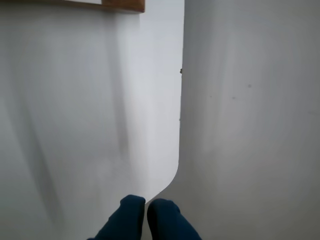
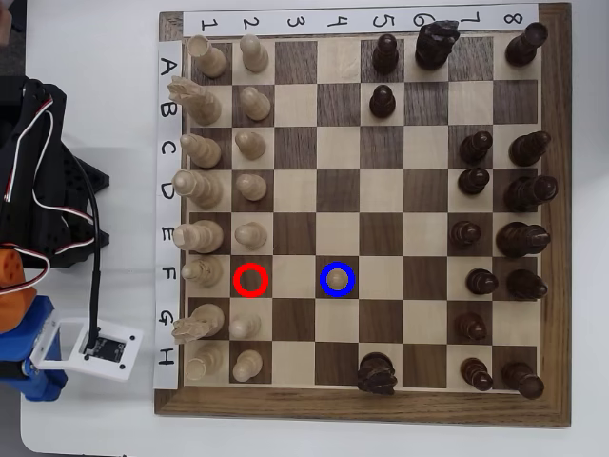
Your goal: Move the piece to destination
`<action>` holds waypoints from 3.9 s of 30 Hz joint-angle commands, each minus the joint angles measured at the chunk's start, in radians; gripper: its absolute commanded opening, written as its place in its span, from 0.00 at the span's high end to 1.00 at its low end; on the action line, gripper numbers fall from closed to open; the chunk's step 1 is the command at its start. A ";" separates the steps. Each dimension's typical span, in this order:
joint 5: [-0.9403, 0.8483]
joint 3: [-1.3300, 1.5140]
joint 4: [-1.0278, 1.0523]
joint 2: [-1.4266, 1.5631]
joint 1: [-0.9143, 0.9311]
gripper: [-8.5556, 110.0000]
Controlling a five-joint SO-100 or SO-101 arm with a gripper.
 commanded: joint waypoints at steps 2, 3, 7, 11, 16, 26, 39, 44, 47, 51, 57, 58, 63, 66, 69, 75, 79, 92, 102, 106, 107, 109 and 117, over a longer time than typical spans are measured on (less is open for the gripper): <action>-0.028 -0.034 0.110 0.058 0.011 0.92; -0.032 -0.038 0.127 0.058 0.011 0.92; -0.051 -0.049 0.172 0.058 0.014 0.93; -0.051 -0.049 0.166 0.058 0.014 0.93; -0.052 -0.049 0.158 0.058 0.011 0.93; -0.054 -0.048 0.155 0.058 0.014 0.93; -0.124 -0.043 0.135 0.058 -0.005 0.93; -0.064 -0.043 0.135 0.058 0.049 0.93; -0.057 -0.043 0.135 0.058 0.058 0.93; -0.057 -0.043 0.137 0.058 0.060 0.93; -0.060 -0.043 0.137 0.058 0.058 0.93; -0.060 -0.043 0.137 0.058 0.058 0.93; -0.061 -0.043 0.137 0.058 0.057 0.93; -0.061 -0.043 0.137 0.058 0.057 0.93; -0.061 -0.043 0.137 0.058 0.057 0.93; -0.061 -0.043 0.137 0.058 0.057 0.93; -0.064 -0.043 0.137 0.058 0.054 0.93; -0.069 -0.043 0.137 0.058 0.051 0.93; -0.069 -0.043 0.137 0.058 0.051 0.93; -0.069 -0.043 0.137 0.058 0.051 0.93; -0.069 -0.043 0.137 0.058 0.051 0.93; -0.069 -0.043 0.137 0.058 0.051 0.93; -0.075 -0.043 0.137 0.058 0.043 0.93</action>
